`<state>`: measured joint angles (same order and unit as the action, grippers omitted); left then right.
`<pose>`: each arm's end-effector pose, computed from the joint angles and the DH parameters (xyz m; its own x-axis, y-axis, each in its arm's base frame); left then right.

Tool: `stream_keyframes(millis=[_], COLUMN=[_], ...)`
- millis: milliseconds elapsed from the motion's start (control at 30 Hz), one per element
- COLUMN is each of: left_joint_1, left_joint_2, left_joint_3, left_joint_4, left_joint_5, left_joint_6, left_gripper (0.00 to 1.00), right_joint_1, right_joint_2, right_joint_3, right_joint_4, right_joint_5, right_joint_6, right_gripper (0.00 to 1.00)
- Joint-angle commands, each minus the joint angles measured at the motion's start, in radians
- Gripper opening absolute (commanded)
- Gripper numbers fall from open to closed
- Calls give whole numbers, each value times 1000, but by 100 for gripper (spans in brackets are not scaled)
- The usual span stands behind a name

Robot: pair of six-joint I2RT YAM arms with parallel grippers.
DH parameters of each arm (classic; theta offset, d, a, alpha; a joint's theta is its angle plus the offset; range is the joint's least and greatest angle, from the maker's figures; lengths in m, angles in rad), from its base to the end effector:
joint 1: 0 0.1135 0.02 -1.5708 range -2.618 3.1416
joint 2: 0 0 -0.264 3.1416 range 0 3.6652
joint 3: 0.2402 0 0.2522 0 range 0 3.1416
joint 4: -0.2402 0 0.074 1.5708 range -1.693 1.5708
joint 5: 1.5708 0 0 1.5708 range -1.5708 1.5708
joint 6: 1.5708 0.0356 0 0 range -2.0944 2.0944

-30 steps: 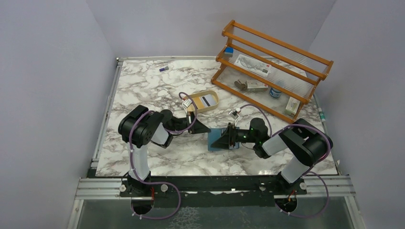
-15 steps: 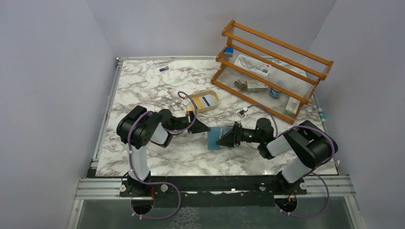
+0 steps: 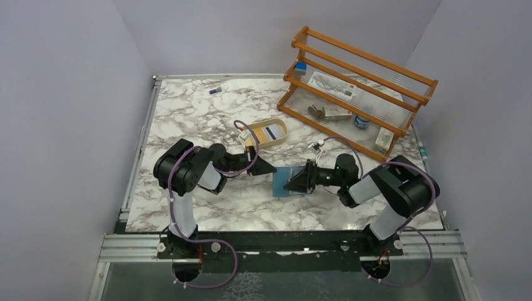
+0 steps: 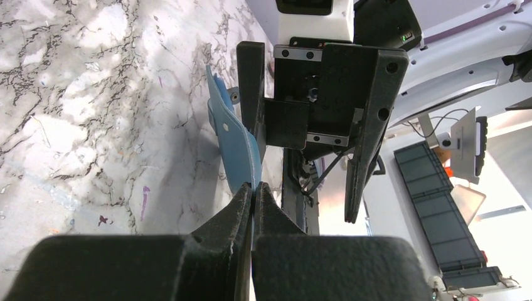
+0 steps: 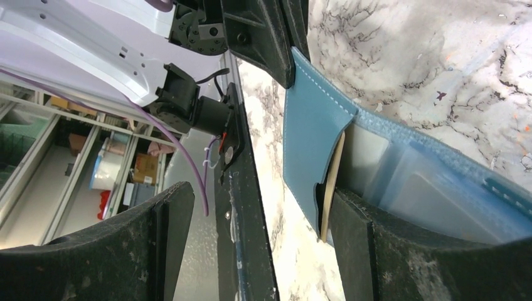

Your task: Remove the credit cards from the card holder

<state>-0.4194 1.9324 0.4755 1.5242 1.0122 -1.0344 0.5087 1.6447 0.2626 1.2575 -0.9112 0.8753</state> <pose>0.2558 -0.1471 0.1301 -0.8183 -0.1339 -0.5589 0.5580 0.0478 -0.8285 0.1954 0.1412 0.1355 -0.8245 0.0789 -0.5604 -0.5467 0.1447 0.8247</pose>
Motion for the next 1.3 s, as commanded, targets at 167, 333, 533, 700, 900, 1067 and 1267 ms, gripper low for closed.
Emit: stream_keyframes(millis=[167, 333, 533, 700, 900, 1067, 1267], left_joint_1=[-27, -46, -69, -87, -122, -130, -134], left_joint_2=[-16, -53, -109, -138, -141, -135, -131], left_joint_3=[-5, -18, -35, -71, -103, -98, -85], left_joint_4=[56, -33, -128, -146, -147, -147, -148], left_joint_5=[-112, -194, -315, -424, -537, -579, -610], left_joint_6=[29, 91, 126, 120, 110, 95, 78], left_gripper=[0, 0, 0, 0, 0, 0, 0], right_joint_1=[29, 59, 88, 99, 101, 119, 163], right_joint_2=[82, 102, 100, 52, 18, 27, 87], right_joint_3=[38, 64, 90, 87, 49, 34, 58], right_joint_4=[177, 177, 86, -59, -90, -15, 85], right_joint_5=[-25, 5, 92, 234, 406, 483, 505], right_joint_6=[81, 100, 110, 122, 219, 286, 310], right_gripper=[81, 81, 80, 79, 79, 79, 79])
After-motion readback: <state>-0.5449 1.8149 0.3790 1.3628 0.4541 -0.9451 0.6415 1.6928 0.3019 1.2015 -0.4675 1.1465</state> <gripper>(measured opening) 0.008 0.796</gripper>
